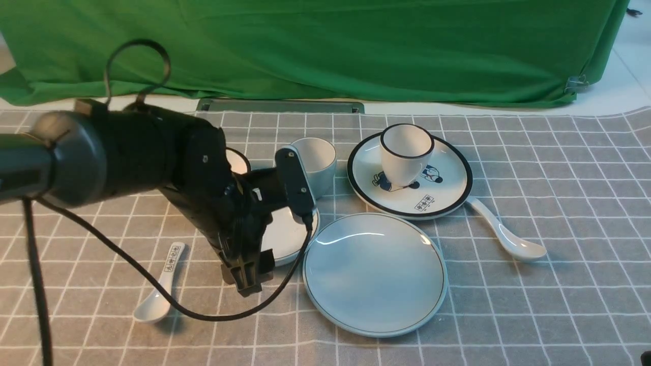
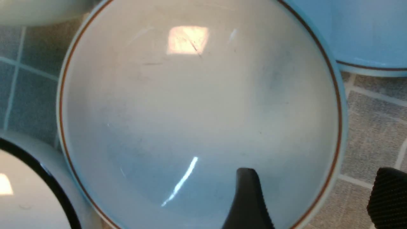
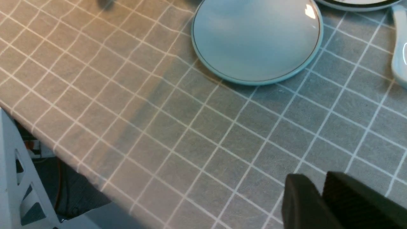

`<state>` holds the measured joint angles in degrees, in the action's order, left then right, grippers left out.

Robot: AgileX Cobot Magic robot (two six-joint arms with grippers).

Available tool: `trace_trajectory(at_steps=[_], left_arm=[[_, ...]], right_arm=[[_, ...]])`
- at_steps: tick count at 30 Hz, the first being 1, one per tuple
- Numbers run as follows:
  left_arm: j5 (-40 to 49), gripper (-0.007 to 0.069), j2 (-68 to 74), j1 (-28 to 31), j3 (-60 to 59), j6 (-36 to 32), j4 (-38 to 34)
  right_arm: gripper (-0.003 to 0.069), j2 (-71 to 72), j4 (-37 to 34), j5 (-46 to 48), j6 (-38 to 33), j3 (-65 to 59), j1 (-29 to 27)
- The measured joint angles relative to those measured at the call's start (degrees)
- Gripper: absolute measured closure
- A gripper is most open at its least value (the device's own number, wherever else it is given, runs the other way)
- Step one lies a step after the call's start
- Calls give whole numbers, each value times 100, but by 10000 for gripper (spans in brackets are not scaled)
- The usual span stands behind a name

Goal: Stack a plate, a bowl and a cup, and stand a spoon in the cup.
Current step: Use the left arm to grab a blue rice bowl, then use the left arm to put the blue rice bowl into the blue large plate in the middle

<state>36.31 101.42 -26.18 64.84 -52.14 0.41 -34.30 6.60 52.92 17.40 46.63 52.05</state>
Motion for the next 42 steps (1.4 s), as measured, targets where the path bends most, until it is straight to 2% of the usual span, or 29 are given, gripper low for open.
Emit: trace_trajectory(at_steps=[6, 9, 10, 15, 17, 21, 23, 25, 27, 30, 33, 42], left_arm=[[-288, 263, 243, 0, 0, -449, 23], [-339, 352, 354, 0, 6, -632, 36], [-342, 359, 368, 0, 6, -644, 36], [-413, 545, 417, -6, 52, -761, 36], [-405, 574, 345, -13, 72, -774, 42], [103, 592, 78, -147, 66, -642, 122], [513, 592, -218, -411, 39, -347, 116], [552, 592, -500, -761, 39, -101, 116], [518, 592, -620, -960, 45, -14, 110], [208, 592, -604, -1673, 49, 164, 78], [-78, 592, -397, -1962, 56, 196, 113], [-546, 592, 254, -2179, 163, 485, 648]], right_arm=[[515, 0, -49, 0, 5, 0, 7], [515, 0, -83, 0, 5, 0, 7], [515, 0, -87, 0, 5, 0, 7], [515, 0, -217, 0, 5, 0, 7], [515, 0, -235, 5, 5, 0, 7], [515, 0, -247, 5, -44, 0, 7], [515, 0, -247, 5, -136, 0, 7], [515, 0, -242, -19, -217, 0, 7], [515, 0, -228, -46, -257, 0, 7], [515, 0, -225, -106, -364, 0, 7], [515, 0, -214, -111, -381, 0, 7], [515, 0, -220, -111, -386, 0, 7]])
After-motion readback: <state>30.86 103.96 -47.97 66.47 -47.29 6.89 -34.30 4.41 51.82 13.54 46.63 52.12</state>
